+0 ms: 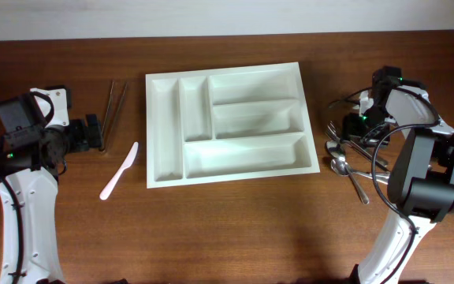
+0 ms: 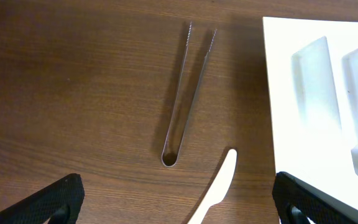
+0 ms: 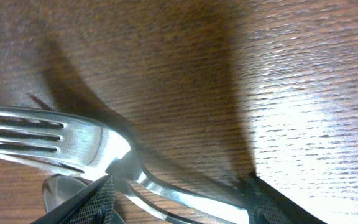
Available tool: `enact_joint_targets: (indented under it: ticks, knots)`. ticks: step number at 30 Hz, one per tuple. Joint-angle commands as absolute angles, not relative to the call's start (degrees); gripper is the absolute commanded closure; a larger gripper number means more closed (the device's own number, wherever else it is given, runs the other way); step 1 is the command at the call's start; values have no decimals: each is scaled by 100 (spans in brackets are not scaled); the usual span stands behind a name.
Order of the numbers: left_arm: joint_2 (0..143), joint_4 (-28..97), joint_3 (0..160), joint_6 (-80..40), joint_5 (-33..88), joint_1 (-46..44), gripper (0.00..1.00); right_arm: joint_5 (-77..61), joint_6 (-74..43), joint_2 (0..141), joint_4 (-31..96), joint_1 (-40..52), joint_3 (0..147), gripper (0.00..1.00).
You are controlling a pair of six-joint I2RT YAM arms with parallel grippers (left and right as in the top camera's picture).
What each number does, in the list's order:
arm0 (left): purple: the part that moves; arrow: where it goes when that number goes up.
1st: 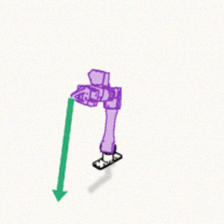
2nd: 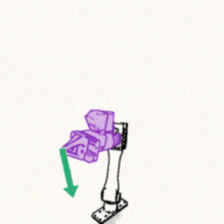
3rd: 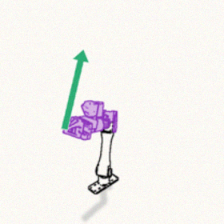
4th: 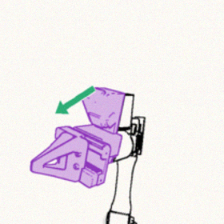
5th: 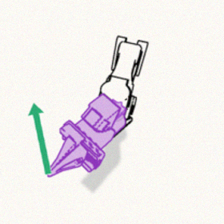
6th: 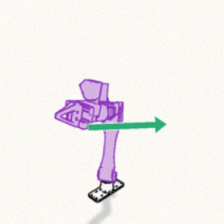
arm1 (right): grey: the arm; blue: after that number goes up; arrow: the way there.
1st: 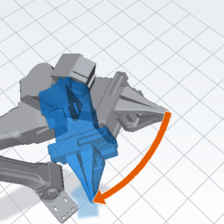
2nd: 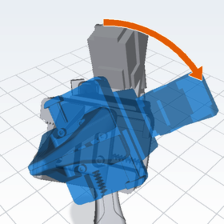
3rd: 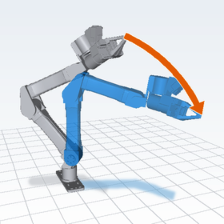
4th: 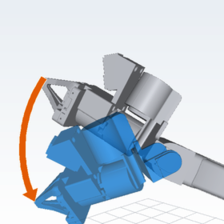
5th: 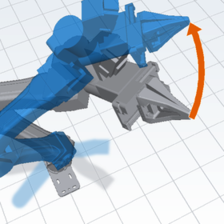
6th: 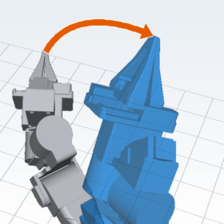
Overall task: Pack container
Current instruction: 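Lower the right gripper onto a metal fork and close on it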
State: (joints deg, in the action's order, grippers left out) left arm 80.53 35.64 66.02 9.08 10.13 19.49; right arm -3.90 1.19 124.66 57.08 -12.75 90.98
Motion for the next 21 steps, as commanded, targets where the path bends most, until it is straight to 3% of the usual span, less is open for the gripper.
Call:
enact_joint_targets:
  ticks: [1, 15, 21]
  knots:
    - [8079, 3564, 6744, 996, 1116, 1966, 1, -384, 45, 12691, 5496, -1306, 8969, 32]
    - [8079, 3564, 6744, 996, 1116, 1966, 1, -388, 880, 12689, 5177, -1505, 9625, 27]
    - [8079, 3564, 6744, 996, 1116, 1966, 1, -386, 1081, 12691, 5393, -1518, 9629, 39]
